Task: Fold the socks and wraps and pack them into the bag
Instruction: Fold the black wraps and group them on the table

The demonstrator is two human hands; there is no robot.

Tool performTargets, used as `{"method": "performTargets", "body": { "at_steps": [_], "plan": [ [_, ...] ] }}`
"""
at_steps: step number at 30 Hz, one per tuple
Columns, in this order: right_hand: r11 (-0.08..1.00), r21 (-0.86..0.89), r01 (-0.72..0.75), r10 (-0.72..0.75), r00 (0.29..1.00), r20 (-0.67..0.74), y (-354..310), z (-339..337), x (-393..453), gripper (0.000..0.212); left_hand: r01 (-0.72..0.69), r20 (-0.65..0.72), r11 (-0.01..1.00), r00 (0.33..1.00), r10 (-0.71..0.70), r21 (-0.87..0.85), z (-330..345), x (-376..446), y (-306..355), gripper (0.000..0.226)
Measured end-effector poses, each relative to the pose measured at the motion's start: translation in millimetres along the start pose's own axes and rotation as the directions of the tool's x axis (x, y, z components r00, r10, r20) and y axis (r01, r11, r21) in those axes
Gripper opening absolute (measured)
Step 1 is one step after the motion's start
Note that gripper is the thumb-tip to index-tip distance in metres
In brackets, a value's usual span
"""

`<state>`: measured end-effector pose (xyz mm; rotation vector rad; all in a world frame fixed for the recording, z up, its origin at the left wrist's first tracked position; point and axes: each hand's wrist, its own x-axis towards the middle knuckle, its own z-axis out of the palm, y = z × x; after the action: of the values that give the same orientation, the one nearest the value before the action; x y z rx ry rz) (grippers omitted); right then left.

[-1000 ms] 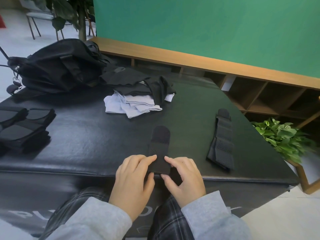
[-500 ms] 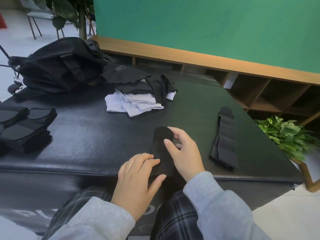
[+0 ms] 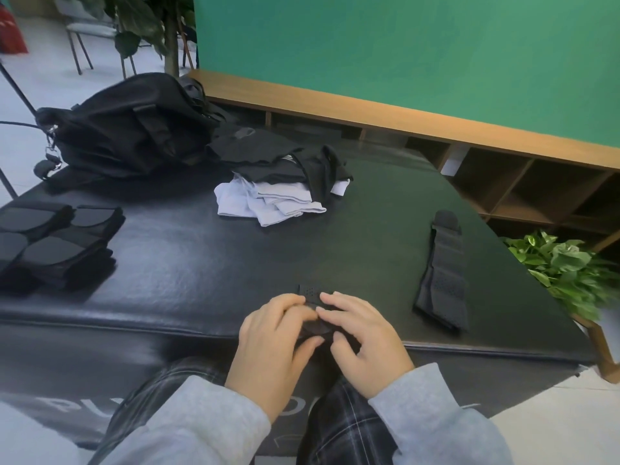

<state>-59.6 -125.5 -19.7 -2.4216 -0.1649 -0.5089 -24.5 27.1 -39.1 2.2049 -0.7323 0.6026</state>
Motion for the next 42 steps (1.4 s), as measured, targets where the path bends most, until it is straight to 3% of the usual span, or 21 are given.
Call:
{"method": "performTargets", "body": {
  "at_steps": [2, 7, 13, 17, 20, 25, 28, 31, 35, 42],
  "plan": [
    [0.999, 0.014, -0.034, 0.033, 0.997, 0.065, -6.5, 2.5, 2.8, 0.053, -0.039, 0.024, 0.998, 0.999, 0.038, 0.055, -0.5, 0.2, -5.1, 0.039],
    [0.986, 0.126, -0.113, 0.082, 0.970, 0.229, -31.9, 10.7, 20.2, 0.056, 0.108, 0.005, 0.988, 0.994, -0.109, 0.108, -19.4, 10.6, -15.0, 0.035],
    [0.891, 0.398, -0.218, 0.106, 0.953, 0.285, -59.7, 44.0, 54.6, 0.050, 0.288, 0.010, 0.955, 0.957, -0.290, 0.073, -52.4, 16.6, -47.8, 0.030],
    [0.846, 0.458, -0.273, 0.162, 0.950, 0.267, -72.0, 63.7, 75.4, 0.051, 0.337, -0.015, 0.941, 0.942, -0.336, 0.042, -74.8, 16.8, -67.4, 0.028],
    [0.883, 0.400, -0.246, 0.153, 0.956, 0.251, -78.3, 69.6, 80.8, 0.042, 0.342, -0.096, 0.939, 0.936, -0.339, 0.022, -89.6, 17.0, -79.3, 0.030],
    [0.977, 0.197, -0.084, 0.043, 0.978, 0.204, -77.9, 75.5, 77.8, 0.035, 0.310, -0.275, 0.948, 0.920, -0.279, 0.074, -115.3, 32.0, -97.2, 0.027],
    [0.990, 0.136, -0.029, -0.001, 0.977, 0.214, -75.7, 77.4, 77.3, 0.033, 0.280, -0.313, 0.952, 0.921, -0.232, 0.119, -135.2, 49.5, -112.7, 0.027],
    [0.991, 0.131, -0.007, -0.020, 0.978, 0.210, -75.3, 79.0, 76.0, 0.031, 0.312, -0.304, 0.923, 0.922, -0.238, 0.224, -154.4, 72.2, -132.0, 0.024],
    [0.991, 0.137, 0.002, -0.030, 0.979, 0.203, -76.4, 80.1, 75.9, 0.032, 0.439, -0.187, 0.814, 0.898, -0.398, 0.379, -161.2, 96.4, -159.3, 0.024],
    [0.987, 0.163, -0.003, -0.030, 0.980, 0.197, -76.7, 78.5, 75.4, 0.032, 0.512, -0.072, 0.662, 0.817, -0.572, 0.547, -151.8, 107.0, -181.2, 0.028]
  ]
}}
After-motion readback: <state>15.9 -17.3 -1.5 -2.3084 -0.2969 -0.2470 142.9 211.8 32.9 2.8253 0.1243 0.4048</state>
